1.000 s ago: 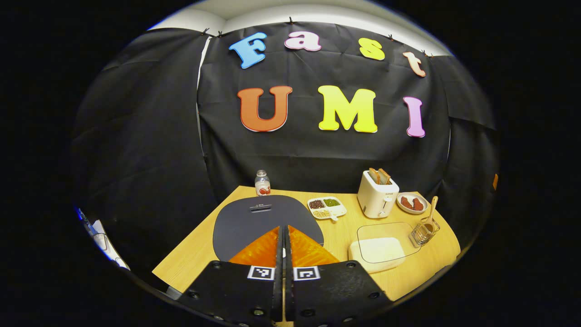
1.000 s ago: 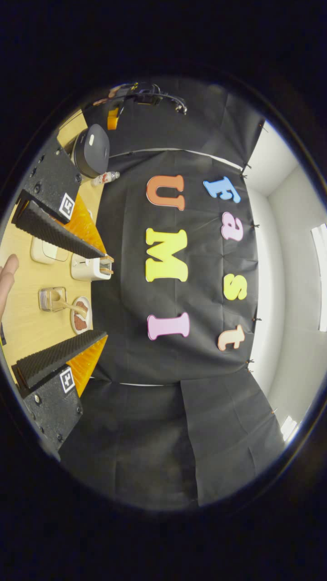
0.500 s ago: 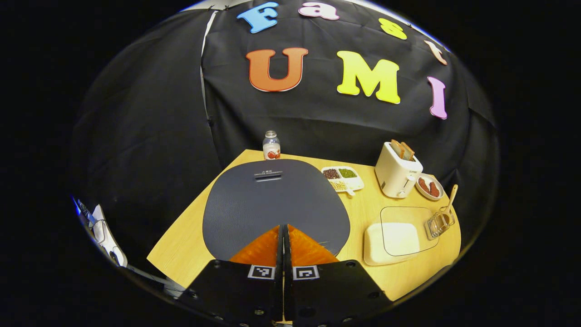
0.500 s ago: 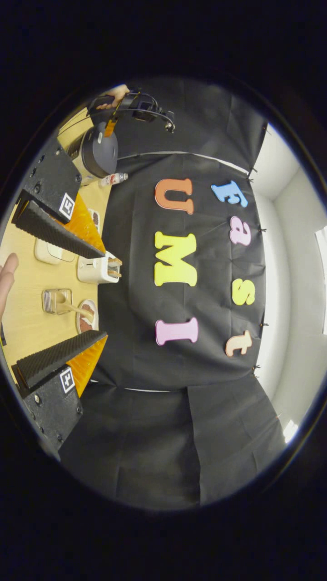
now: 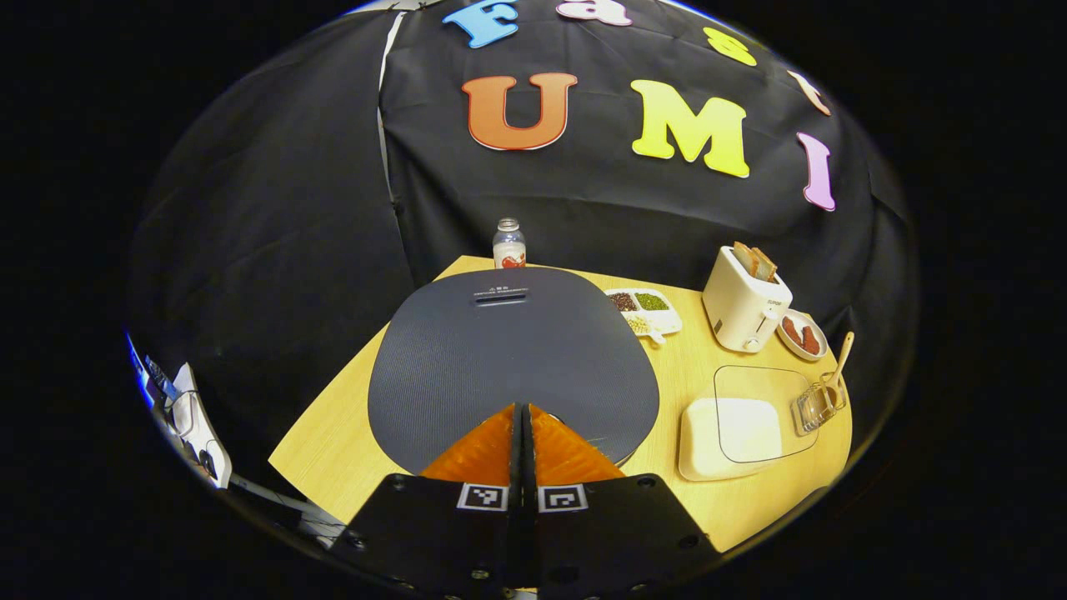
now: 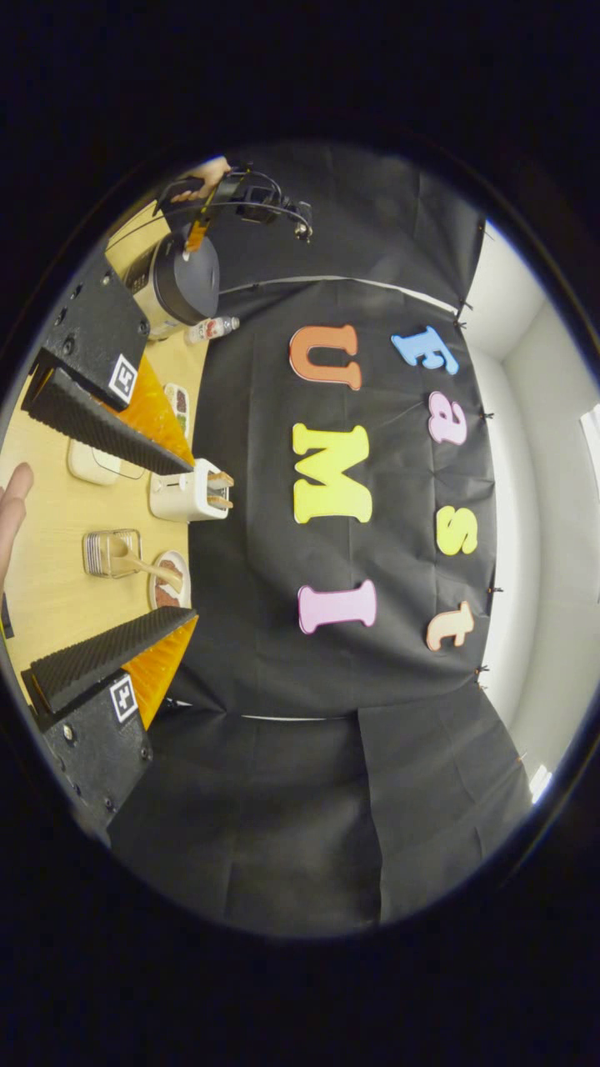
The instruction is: Close the left gripper, press the button to open the rice cooker; take a wooden spoon from the chopstick holder with the right hand, scoop a spoonful of rice and pour it into the rice cooker, then put the wooden spoon back into the chopstick holder.
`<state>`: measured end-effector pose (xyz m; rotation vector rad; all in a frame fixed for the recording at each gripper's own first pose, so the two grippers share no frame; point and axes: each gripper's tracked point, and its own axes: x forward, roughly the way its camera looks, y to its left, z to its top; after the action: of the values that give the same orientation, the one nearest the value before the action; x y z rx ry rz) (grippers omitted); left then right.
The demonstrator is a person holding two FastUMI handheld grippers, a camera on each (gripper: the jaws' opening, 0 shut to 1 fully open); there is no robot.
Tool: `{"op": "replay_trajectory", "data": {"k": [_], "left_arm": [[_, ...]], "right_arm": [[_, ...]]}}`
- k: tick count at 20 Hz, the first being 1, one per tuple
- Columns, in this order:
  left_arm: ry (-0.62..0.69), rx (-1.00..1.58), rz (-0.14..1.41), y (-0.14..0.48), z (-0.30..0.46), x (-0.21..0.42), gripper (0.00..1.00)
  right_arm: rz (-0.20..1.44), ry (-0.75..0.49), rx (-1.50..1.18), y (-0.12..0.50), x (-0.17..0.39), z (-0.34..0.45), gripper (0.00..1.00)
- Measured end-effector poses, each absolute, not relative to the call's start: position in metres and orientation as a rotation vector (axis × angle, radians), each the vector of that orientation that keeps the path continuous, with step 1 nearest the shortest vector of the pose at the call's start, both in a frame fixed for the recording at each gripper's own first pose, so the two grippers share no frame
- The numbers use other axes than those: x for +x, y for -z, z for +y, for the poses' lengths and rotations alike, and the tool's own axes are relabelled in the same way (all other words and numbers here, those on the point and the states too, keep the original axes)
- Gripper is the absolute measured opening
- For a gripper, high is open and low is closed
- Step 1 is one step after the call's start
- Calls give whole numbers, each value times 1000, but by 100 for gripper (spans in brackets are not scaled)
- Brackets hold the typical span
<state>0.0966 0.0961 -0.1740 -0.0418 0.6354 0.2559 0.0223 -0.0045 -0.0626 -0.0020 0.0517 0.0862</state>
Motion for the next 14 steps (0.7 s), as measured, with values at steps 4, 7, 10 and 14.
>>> {"op": "replay_trajectory", "data": {"k": [4, 7, 10, 14], "left_arm": [[-272, -54, 631, 178, 98, 99, 0], [-265, -65, 629, 179, 95, 96, 0], [-271, -87, 631, 177, 96, 96, 0], [-265, -64, 558, 160, 97, 95, 0]], "right_arm": [[55, -87, 1, 66, 19, -5, 100], [62, -80, -4, 67, 16, -6, 100], [53, -70, -17, 63, 13, -6, 100], [46, -72, -33, 60, 6, -3, 100]]}}
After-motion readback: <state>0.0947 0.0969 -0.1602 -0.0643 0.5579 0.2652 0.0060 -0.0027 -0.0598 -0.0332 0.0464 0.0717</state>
